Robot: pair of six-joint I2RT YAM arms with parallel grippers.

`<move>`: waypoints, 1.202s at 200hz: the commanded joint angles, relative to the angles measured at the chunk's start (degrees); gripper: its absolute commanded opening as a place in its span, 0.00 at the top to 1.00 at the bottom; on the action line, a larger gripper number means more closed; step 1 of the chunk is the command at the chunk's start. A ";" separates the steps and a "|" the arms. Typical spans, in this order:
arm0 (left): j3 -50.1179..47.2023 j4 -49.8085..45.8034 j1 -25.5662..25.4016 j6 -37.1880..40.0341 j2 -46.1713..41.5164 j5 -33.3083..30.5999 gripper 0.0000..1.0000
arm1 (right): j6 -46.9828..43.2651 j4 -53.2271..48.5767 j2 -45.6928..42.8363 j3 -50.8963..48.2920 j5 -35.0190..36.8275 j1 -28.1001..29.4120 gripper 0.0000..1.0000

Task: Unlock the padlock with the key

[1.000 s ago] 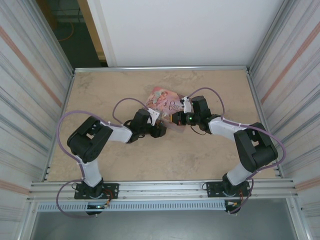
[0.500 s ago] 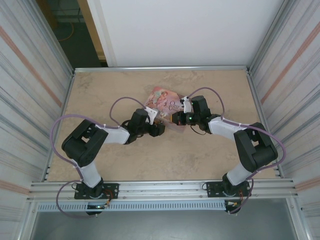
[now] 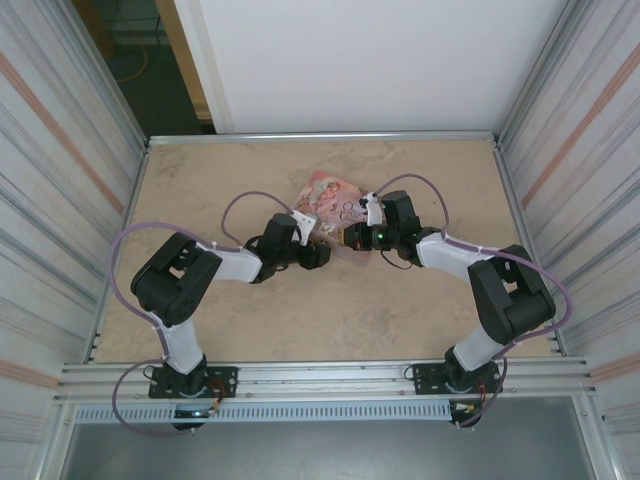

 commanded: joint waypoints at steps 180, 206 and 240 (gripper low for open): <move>5.08 -2.23 -2.80 2.62 2.93 -0.30 0.55 | -0.19 -5.70 0.85 -0.44 1.02 1.18 1.00; 5.96 -3.79 -3.15 3.02 3.28 -1.84 0.57 | -0.23 -5.87 0.71 -0.27 1.17 1.36 1.00; 6.29 -3.56 -3.24 2.90 3.13 -1.93 0.65 | -0.23 -5.78 0.10 -0.26 1.36 1.62 1.00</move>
